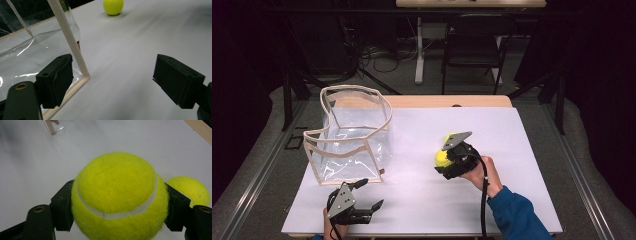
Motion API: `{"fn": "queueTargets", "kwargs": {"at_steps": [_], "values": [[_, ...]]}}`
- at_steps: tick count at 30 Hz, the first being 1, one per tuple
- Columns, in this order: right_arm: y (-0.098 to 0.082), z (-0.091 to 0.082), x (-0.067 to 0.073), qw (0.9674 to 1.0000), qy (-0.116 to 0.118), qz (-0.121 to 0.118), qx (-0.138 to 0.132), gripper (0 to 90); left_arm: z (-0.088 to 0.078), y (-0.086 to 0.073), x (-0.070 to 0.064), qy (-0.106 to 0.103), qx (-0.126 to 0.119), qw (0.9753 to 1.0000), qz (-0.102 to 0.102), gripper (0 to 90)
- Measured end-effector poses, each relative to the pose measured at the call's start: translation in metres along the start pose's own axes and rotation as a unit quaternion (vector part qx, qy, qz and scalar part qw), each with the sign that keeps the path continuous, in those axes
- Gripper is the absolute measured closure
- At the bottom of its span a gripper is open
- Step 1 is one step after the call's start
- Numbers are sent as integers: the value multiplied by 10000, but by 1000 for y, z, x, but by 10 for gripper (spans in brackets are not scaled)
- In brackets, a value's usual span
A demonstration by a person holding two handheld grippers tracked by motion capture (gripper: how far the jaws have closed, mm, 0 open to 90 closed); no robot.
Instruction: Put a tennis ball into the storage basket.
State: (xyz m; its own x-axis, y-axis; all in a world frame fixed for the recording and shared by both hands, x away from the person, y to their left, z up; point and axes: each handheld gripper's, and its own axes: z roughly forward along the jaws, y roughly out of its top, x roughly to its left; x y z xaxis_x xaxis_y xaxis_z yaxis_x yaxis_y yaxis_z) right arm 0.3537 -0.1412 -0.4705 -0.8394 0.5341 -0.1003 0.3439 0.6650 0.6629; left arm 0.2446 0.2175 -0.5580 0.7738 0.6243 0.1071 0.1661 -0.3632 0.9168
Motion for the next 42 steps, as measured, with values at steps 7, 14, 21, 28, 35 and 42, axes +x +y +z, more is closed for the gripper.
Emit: {"fn": "queueTargets", "kwargs": {"at_steps": [7,14,21,28,35,42], "values": [[8,0,-2,10000,23,-54,8,261,0,0,0,1,-2,10000,2,159],[16,0,-4,9999,46,-95,18,261,0,0,0,-1,-4,10000,-1,159],[24,0,-5,9999,58,-156,10,261,0,0,0,18,4,10000,-10,159],[33,-3,-6,9997,22,-245,21,261,0,0,0,15,-2,10000,-13,159],[43,-5,-7,9994,12,-338,11,261,0,0,0,12,-12,10000,-11,159],[53,-6,-8,9992,4,-409,5,261,0,0,0,8,9,10000,-9,159]]}}
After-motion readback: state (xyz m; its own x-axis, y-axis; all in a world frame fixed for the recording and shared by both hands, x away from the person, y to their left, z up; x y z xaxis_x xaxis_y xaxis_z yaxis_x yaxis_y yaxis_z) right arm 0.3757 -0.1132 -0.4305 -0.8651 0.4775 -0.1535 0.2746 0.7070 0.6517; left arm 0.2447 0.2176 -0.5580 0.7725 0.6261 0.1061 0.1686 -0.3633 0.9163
